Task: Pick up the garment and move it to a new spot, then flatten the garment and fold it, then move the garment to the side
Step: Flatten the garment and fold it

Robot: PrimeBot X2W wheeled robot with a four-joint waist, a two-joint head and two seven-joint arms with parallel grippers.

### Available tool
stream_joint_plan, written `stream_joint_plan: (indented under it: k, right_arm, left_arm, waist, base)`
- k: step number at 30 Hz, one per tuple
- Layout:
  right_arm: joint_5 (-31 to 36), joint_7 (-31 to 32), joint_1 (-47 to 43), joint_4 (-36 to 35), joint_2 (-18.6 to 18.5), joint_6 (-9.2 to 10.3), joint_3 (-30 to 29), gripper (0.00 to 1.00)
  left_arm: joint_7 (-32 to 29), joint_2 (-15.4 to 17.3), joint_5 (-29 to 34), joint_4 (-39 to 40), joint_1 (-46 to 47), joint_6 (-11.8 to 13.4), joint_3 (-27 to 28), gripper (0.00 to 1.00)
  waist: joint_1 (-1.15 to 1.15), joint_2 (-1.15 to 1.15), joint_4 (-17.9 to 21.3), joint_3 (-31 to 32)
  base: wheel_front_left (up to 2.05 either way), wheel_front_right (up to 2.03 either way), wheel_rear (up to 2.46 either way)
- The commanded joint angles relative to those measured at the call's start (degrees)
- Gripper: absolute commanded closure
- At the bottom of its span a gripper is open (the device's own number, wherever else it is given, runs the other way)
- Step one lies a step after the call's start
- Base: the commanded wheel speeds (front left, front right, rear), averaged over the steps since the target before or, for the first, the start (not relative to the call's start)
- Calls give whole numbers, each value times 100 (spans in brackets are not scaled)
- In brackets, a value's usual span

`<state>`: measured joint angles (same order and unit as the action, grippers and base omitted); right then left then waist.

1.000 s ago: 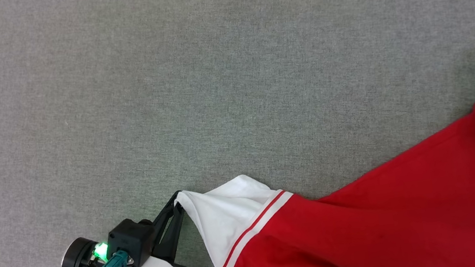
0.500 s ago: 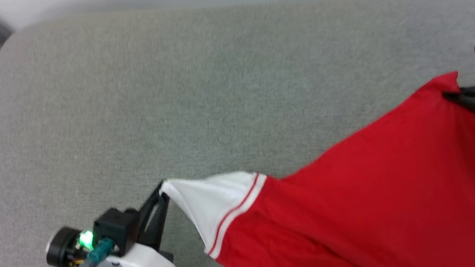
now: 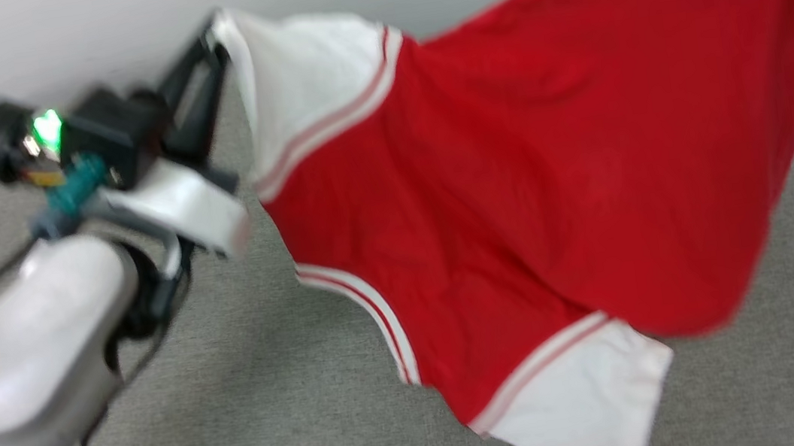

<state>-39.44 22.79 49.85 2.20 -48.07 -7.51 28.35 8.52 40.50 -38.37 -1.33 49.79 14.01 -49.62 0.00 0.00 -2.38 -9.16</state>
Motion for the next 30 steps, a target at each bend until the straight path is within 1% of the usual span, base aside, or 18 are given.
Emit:
stream_joint_plan:
  k: [1, 5, 10, 15, 18, 22, 24, 30]
  right_arm:
    - [146, -35, 222, 39, 114, 4, -85, 100]
    - [423, -27, 773, 108, 274, 4, -285, 100]
    - [814, -4, 1712, 382, 476, 4, -502, 100]
    - [1235, -109, 2845, 868, 730, 4, -616, 100]
    - [1437, -162, 3483, 1182, 838, 5, -605, 100]
    - [1668, -279, 4373, 1573, 953, 5, -578, 100]
    - [1720, -322, 4545, 1676, 978, 5, -563, 100]
    - [1847, -549, 5427, 2332, 1123, 5, -348, 100]
  left_arm:
    - [-49, -62, 97, -125, 357, -69, 75, 100]
    - [-160, -161, 236, -411, 1232, -243, 244, 100]
    - [-300, -277, 465, -887, 2421, -558, 394, 100]
    - [-380, -487, 706, -1478, 3674, -867, 495, 100]
    - [-428, -679, 805, -1789, 4390, -1045, 533, 100]
    - [-455, -865, 910, -2211, 5337, -1214, 647, 100]
    - [-448, -919, 919, -2323, 5503, -1260, 655, 100]
    - [-269, -1086, 983, -2931, 6252, -1475, 707, 100]
  waist:
    - [0, 0, 83, -139]
    - [0, 0, 167, -473]
    - [0, 0, 232, -1037]
    - [0, 0, 199, -1527]
    - [0, 0, 146, -1782]
    - [0, 0, 125, -2088]
    - [0, 0, 116, -2152]
    - [0, 0, 94, -2390]
  base:
    - [0, 0, 0]
    - [0, 0, 0]
    - [0, 0, 0]
    - [0, 0, 0]
    - [0, 0, 0]
    - [0, 0, 0]
    - [0, 0, 0]
    - [0, 0, 0]
